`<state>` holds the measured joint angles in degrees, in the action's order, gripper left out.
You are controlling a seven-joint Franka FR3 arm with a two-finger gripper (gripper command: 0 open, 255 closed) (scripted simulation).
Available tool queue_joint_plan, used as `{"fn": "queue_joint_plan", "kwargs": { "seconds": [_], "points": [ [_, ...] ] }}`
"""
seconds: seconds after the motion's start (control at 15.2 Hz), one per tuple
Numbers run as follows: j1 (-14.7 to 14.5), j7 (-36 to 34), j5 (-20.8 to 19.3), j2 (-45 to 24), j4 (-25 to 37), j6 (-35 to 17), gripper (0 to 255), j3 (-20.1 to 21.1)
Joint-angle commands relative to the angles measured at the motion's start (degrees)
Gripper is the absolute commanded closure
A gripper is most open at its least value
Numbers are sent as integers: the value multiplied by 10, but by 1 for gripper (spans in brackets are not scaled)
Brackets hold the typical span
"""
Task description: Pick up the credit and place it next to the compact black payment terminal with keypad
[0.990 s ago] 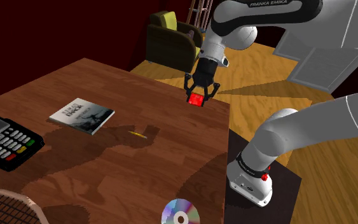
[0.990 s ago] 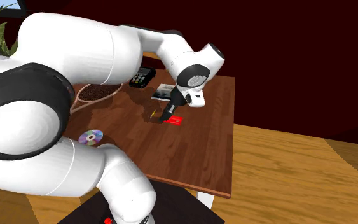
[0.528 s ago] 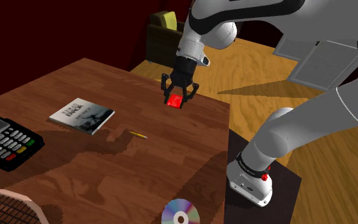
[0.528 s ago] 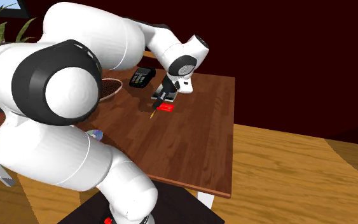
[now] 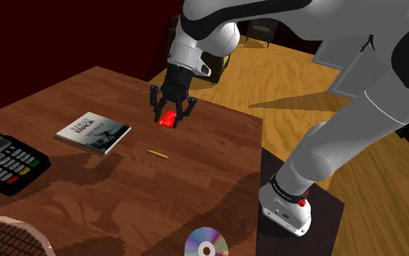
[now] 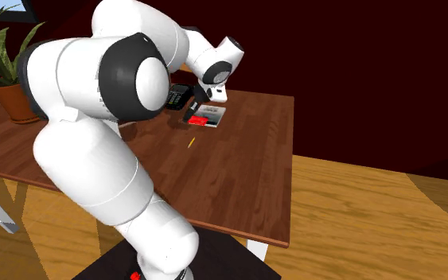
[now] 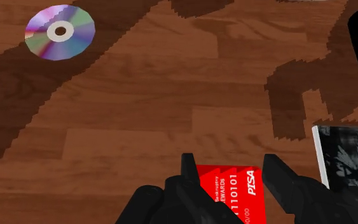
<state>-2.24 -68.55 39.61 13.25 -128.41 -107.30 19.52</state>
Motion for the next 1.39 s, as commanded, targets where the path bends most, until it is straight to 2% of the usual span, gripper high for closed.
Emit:
{"fn": "queue_joint_plan", "kwargs": {
  "seconds": [0.0, 0.53, 0.79, 1.06, 1.12, 1.32],
  "points": [
    [-9, -25, -2, -37, 33, -20, 255, 19],
    [-49, -130, -57, -193, 192, -74, 255, 70],
    [-83, -188, -104, -280, 290, -85, 255, 81],
    [-128, -246, -156, -372, 408, -78, 255, 80],
    [-135, -253, -163, -386, 427, -76, 255, 78],
    [-136, -244, -161, -391, 411, -94, 255, 77]
  ]
}}
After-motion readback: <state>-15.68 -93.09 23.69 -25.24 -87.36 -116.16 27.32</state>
